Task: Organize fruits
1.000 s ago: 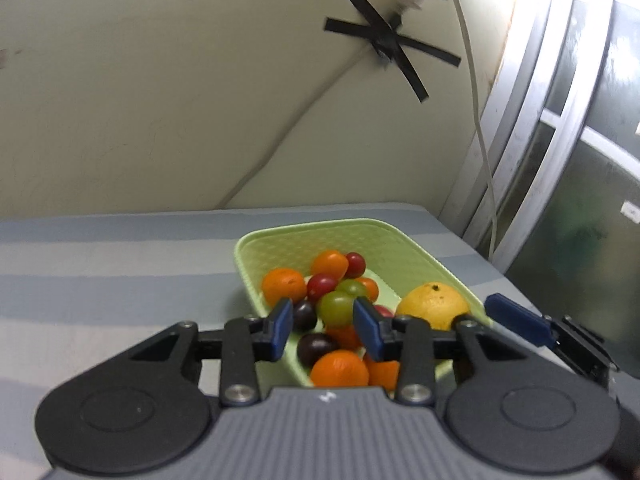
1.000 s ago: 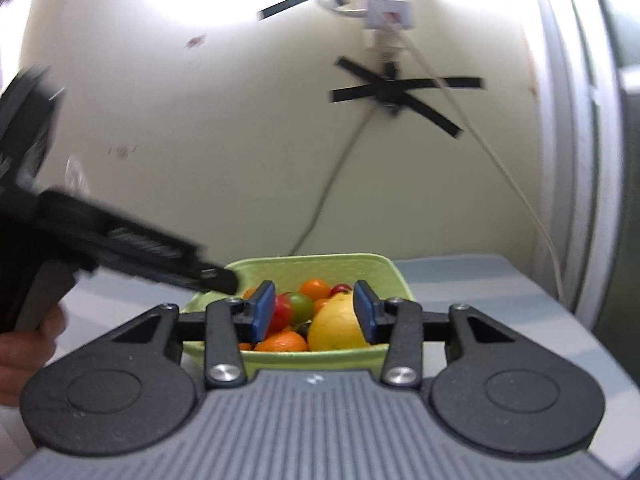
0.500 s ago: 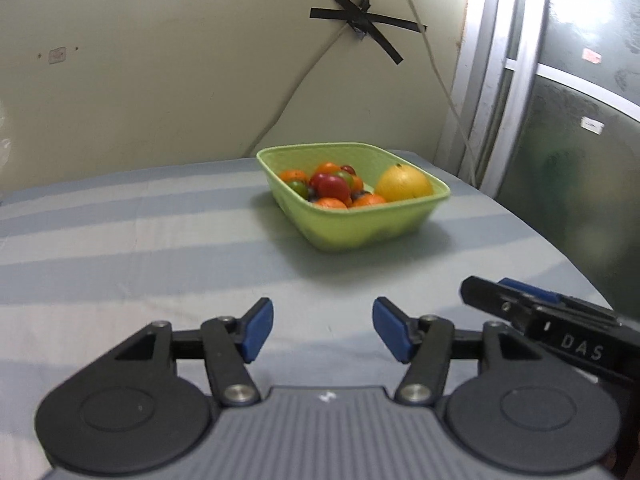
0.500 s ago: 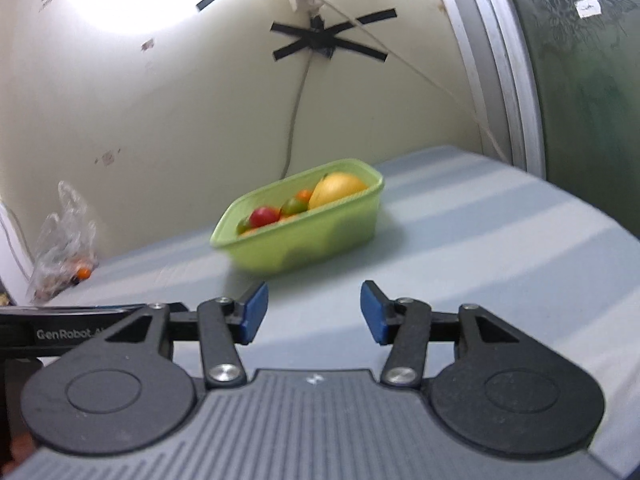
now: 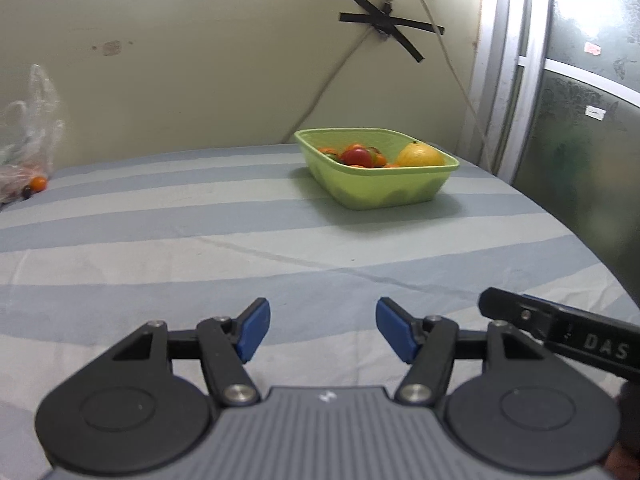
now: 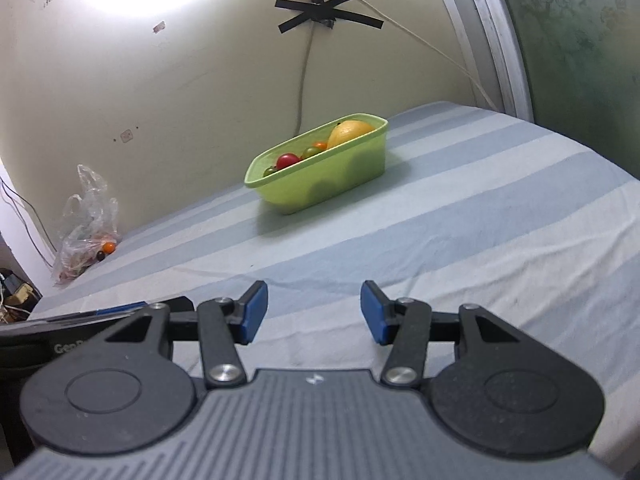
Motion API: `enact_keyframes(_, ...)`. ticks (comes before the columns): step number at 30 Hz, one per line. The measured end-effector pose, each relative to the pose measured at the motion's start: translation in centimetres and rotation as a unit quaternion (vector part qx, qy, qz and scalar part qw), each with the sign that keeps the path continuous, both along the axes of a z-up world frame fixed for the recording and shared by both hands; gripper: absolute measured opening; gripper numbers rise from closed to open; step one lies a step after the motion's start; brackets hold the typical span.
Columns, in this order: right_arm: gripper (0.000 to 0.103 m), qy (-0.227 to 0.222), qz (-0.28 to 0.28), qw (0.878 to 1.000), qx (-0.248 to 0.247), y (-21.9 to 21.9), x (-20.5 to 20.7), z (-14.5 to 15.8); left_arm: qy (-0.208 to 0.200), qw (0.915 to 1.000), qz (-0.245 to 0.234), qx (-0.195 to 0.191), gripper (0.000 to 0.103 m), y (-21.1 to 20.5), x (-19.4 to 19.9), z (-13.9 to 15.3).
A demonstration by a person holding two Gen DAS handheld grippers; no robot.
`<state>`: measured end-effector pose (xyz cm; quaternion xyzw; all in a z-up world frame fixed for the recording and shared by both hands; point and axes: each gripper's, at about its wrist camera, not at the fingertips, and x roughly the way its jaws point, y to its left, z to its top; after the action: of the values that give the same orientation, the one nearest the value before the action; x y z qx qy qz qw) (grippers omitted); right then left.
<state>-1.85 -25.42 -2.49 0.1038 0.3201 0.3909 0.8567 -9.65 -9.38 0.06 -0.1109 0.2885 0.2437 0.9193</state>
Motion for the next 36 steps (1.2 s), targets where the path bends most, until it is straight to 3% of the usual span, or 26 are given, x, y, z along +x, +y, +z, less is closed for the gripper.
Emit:
enact_keyframes(1, 0.054, 0.0, 0.002, 1.0, 0.001, -0.1, -0.2, 0.1, 0.0, 1.0, 0.007, 0.005, 0.068, -0.1, -0.2, 0.1)
enact_keyframes(2, 0.054, -0.001, 0.004, 1.0, 0.002, -0.1, -0.5, 0.2, -0.001, 0.9998, 0.015, 0.011, 0.083, -0.3, -0.4, 0.2)
enact_keyframes(4, 0.054, -0.004, 0.008, 1.0, 0.002, -0.3, -1.0, 0.3, -0.007, 0.999, 0.032, 0.03, 0.095, -0.8, -0.9, 0.5)
enact_keyframes(20, 0.063, -0.015, 0.025, 0.999, 0.015, -2.5, -4.7, 0.5, -0.004, 0.9952, 0.066, 0.072, 0.103, -4.3, -3.8, 1.2)
enact_keyframes(27, 0.067, 0.018, 0.015, 0.999, 0.027, -2.5, -4.4, -0.4, 0.004, 0.9929, 0.074, 0.093, 0.103, -5.2, -4.4, 1.3)
enact_keyframes(31, 0.081, 0.017, 0.013, 1.0, 0.023, -2.1, -4.6, -0.3, 0.003, 0.9924, 0.086, 0.088, 0.103, -4.8, -5.2, 1.2)
enact_keyframes(36, 0.086, 0.009, 0.015, 1.0, 0.019, -1.9, -5.1, -0.3, 0.0, 0.9922, 0.09, 0.086, 0.103, -4.6, -5.7, 0.8)
